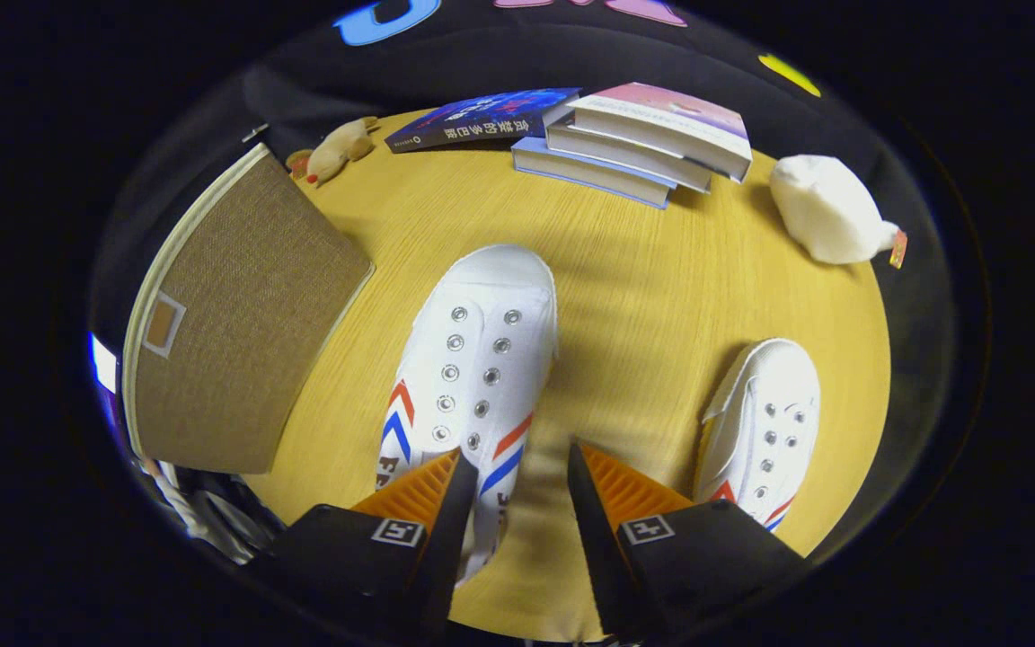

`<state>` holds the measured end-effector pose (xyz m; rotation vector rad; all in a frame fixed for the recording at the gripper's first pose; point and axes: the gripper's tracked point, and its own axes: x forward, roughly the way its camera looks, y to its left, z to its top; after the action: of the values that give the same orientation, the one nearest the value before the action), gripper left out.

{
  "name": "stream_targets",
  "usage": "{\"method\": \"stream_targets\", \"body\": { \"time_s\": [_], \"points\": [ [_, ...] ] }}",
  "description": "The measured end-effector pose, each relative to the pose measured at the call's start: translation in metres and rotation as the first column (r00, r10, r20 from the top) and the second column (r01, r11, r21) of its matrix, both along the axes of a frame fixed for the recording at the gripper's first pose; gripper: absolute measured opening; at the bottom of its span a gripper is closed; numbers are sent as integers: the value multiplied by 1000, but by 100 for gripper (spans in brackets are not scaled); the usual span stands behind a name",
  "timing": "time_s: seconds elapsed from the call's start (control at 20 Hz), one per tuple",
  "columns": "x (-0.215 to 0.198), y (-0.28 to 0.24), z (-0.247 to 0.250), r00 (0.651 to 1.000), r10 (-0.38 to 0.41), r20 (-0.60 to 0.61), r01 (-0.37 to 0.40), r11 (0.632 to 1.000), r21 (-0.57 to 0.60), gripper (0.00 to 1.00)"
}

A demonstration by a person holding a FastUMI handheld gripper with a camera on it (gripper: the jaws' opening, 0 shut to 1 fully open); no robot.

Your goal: Open the storage box then place both shoes into the box .Put the left shoe in first, then the right shoe, with the right side of both shoes facing outward in a uniform manner.

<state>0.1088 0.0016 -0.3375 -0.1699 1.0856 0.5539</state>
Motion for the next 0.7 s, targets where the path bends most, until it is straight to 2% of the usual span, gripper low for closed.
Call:
{"method": "stream_targets", "body": {
  "time_s": [0.05, 0.2, 0.35, 0.4, 0.45, 0.7],
  "points": [
    [-2, 2, 0, 1000, -6, -21, 7, 1000, 23, 58],
    [-6, 8, 1, 997, -37, -63, 41, 997, 59, 24],
    [-6, 8, 4, 997, -49, -59, 52, 997, 54, 16],
    [-6, 8, 2, 998, -41, -46, 43, 998, 54, 9],
    [-6, 7, 5, 999, -35, -40, 38, 998, 54, 7],
    [-7, 7, 6, 992, -102, -69, 109, 989, 98, 5]
  ]
}}
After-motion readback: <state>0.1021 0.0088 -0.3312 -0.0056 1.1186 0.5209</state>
